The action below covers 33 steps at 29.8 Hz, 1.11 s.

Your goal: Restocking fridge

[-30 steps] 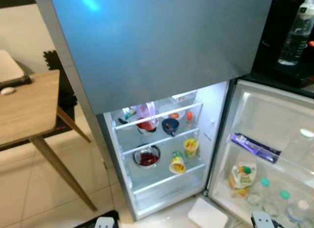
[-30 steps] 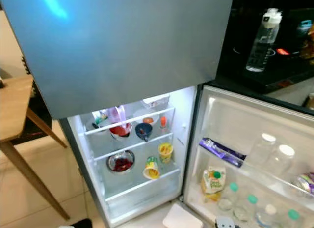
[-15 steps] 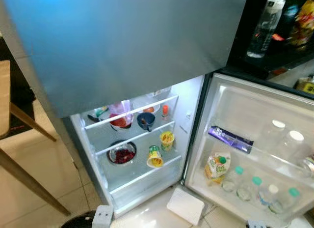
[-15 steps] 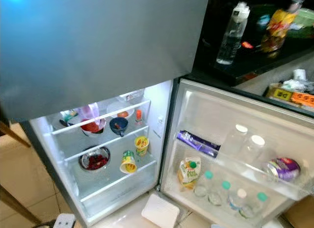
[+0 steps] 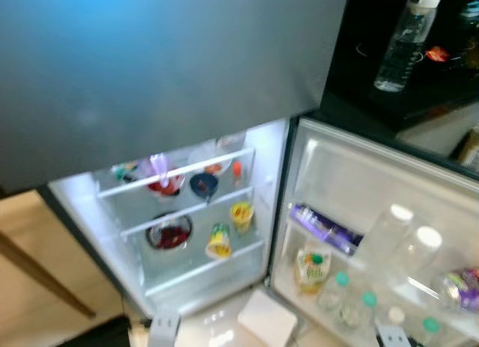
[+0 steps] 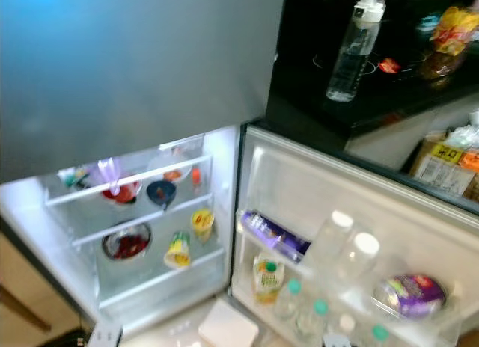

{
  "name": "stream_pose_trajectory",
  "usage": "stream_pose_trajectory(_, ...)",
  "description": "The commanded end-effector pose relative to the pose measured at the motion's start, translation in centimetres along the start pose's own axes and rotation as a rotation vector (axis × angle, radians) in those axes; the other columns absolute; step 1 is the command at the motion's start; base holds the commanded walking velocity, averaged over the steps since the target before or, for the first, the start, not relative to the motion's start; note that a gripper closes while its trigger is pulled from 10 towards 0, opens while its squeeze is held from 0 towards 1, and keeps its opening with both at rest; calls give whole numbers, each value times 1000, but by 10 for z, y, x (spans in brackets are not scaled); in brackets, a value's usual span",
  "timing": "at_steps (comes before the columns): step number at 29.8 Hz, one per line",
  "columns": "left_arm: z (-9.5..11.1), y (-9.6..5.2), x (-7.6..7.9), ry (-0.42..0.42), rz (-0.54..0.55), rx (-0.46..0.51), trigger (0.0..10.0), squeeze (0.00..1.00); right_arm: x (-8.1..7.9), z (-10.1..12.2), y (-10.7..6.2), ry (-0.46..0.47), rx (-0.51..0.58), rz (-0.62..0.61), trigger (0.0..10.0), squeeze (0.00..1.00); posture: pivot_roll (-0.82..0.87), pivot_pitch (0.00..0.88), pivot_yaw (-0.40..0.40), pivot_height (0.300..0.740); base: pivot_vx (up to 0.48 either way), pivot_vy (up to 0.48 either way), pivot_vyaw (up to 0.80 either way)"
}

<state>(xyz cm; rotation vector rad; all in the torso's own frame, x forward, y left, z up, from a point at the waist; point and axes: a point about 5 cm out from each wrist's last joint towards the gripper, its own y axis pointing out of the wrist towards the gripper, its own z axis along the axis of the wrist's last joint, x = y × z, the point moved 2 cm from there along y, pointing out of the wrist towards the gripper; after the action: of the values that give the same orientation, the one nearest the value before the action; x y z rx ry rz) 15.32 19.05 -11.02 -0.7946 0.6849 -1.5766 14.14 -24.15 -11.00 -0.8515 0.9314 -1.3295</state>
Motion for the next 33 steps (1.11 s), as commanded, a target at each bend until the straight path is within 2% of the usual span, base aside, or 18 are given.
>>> stream_pose_trajectory(1, -2, -1, -3, 3, 12, -14, 10000, 0, -3, -2, 1, -1, -7, 7, 10000, 0, -61, 0, -21, 740, 0, 0, 0)
stream_pose_trajectory(4, -5, -1, -3, -4, 17, -32, 10000, 0, -3, -2, 1, -3, -6, 7, 10000, 0, -61, 0, -20, 740, 0, 0, 0)
stream_pose_trajectory(15, -26, -8, -8, -16, 43, -98, 10000, 0, -7, -5, 2, -17, -19, 14, 10000, 0, -61, 0, -21, 740, -431, 0, 0)
stream_pose_trajectory(33, -26, -8, -7, -26, 45, -98, 10000, 0, -11, -9, 3, -40, -36, 23, 10000, 0, -58, 0, -21, 740, -418, 0, 0)
